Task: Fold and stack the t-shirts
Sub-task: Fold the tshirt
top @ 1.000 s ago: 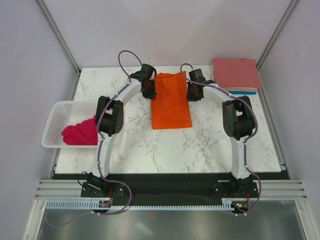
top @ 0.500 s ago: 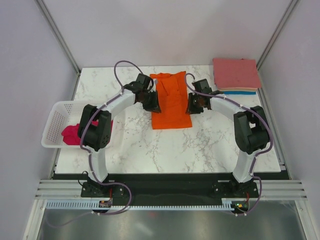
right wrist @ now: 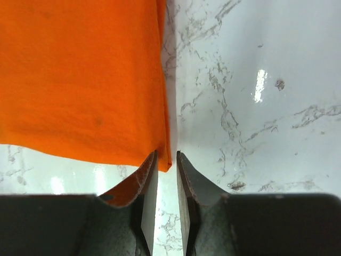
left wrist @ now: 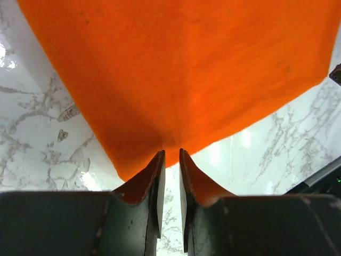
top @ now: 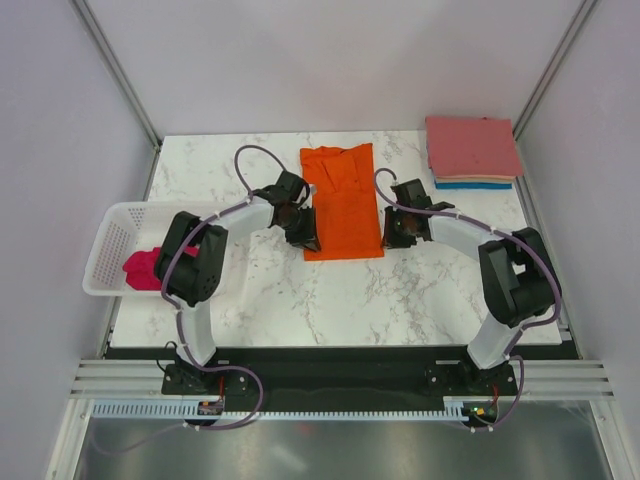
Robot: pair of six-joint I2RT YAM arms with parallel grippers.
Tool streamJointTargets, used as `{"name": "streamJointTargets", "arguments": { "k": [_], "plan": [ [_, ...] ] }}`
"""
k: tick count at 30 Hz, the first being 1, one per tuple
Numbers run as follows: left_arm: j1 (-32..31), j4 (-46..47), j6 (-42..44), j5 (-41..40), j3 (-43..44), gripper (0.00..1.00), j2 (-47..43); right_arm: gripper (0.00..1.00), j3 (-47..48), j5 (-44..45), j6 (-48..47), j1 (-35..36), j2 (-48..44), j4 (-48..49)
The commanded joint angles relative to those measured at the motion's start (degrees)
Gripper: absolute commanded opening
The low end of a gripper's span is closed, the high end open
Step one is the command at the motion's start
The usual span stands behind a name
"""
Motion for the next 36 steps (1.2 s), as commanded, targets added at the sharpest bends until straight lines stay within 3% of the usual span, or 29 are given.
{"name": "streamJointTargets", "arguments": {
  "k": [1, 7, 13, 14, 17, 18, 19, 30, 36],
  "plan": [
    [0.0, 1.5, -1.5, -1.0, 0.8, 0.24, -6.3, 0.29, 0.7, 0.4, -1.4, 0.2, -4.6, 0.6],
    [0.3, -1.4, -1.3, -4.9, -0.1, 0.26, -8.9, 0.34, 2.7, -1.3, -3.6, 0.3, -0.2, 0.6],
    [0.4, -1.0, -2.2, -3.6, -0.6, 0.26, -5.1, 0.34, 3.0, -3.1, -5.1, 0.2, 3.2, 1.5],
    [0.4, -0.8, -2.6, -3.7, -1.0, 0.25, -4.7, 0.32, 2.5, -3.1, -5.0, 0.3, 2.8, 2.1],
    [0.4, -0.3, -2.9, -4.3, -2.2, 0.26, -3.2, 0.16, -1.7, -2.1, -4.1, 0.3, 0.5, 5.1],
    [0.4, -0.3, -3.0, -4.6, -2.4, 0.25, -3.0, 0.03, -3.1, -1.7, -3.6, 0.2, -0.7, 6.1],
    [0.4, -0.3, -3.5, -5.0, -2.8, 0.25, -2.7, 0.0, -6.2, -1.4, -2.6, 0.3, -1.3, 8.9],
    [1.8, -1.6, -4.2, -6.8, -6.5, 0.29, -8.8, 0.0, -18.4, 1.7, 2.3, 0.3, -9.0, 19.6],
    [1.9, 2.1, -6.0, 0.6, -11.7, 0.34, -10.9, 0.0, -21.3, 0.9, 4.2, 0.3, -8.5, 21.5]
  ]
}}
